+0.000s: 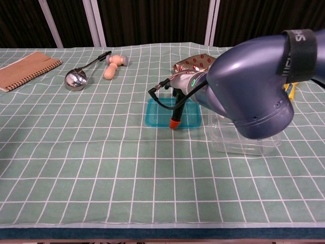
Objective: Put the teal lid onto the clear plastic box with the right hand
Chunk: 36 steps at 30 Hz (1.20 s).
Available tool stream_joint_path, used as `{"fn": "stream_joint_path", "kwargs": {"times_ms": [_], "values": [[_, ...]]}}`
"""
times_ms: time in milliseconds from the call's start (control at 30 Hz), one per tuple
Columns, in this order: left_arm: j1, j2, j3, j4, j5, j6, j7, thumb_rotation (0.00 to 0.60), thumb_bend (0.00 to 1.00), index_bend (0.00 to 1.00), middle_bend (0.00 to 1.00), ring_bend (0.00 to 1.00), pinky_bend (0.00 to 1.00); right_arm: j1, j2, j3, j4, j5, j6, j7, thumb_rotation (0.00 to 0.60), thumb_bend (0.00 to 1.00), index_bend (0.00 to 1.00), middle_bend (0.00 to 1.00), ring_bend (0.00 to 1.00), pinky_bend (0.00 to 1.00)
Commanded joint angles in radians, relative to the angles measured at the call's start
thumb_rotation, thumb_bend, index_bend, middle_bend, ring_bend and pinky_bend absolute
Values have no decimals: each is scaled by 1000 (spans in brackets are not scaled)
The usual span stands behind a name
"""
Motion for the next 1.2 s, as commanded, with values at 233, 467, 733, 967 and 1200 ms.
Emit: {"fn": "stream_joint_path", "kwargs": {"times_ms": [233, 467, 733, 967, 1200], "values": [[-1, 1, -1, -1, -1, -1, 0, 600, 321, 77, 0, 0, 0, -1, -10, 7, 15, -4, -6, -2, 600, 102, 0, 157, 0, 0], [-1, 1, -2, -1, -3, 0, -1, 600, 321, 77, 0, 0, 0, -3, -11, 10, 16, 0, -5, -12, 600, 102, 0, 157, 0, 0], [-2, 1, -2, -1, -3, 0, 1, 600, 321, 77, 0, 0, 0, -10, -14, 6, 15, -9, -3, -13, 600, 101, 0, 157, 0, 0], [-1, 1, -2, -2, -5, 0, 1, 600, 321, 77, 0, 0, 0, -13, -22, 5, 26, -13, -8, -16, 600, 101, 0, 157, 0, 0], [-2, 1, -3, -1, -7, 0, 0, 600, 321, 77, 0, 0, 0, -14, -28, 10, 39, -16, -15, -14, 600, 102, 0, 157, 0, 0]]}}
